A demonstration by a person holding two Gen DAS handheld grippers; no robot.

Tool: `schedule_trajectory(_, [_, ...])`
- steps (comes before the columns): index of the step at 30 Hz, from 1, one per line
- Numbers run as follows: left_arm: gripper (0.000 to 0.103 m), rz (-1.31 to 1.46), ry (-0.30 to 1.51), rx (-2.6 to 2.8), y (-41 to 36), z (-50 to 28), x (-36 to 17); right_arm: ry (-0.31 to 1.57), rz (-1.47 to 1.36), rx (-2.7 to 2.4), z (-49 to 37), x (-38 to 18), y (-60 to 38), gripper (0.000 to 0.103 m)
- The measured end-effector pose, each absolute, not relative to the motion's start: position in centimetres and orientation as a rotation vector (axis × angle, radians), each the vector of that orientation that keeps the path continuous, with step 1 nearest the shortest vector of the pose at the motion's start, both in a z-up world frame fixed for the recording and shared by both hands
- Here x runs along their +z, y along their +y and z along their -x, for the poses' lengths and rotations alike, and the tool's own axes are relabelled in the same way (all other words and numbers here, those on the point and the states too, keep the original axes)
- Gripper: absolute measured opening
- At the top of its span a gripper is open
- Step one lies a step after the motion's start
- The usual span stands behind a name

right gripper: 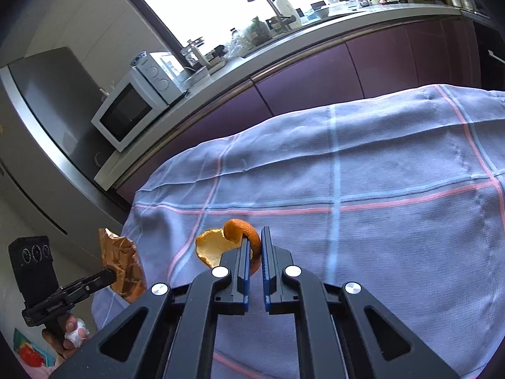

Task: Collect trash
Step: 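Lift the gold wrapper and orange peel and carry both toward the teal bin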

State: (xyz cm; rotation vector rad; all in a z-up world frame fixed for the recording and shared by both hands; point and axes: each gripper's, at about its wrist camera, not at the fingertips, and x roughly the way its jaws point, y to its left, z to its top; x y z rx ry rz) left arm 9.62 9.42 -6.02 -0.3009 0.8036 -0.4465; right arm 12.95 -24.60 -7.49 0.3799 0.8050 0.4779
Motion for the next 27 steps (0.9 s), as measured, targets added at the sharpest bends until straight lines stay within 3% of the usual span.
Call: schedule_trajectory(27, [0.004, 0.314, 0.720, -0.305, 18.6, -4.4, -4.2, 0.771, -0.317, 0.684, -8.9, -4.7, -14.3, 0.005])
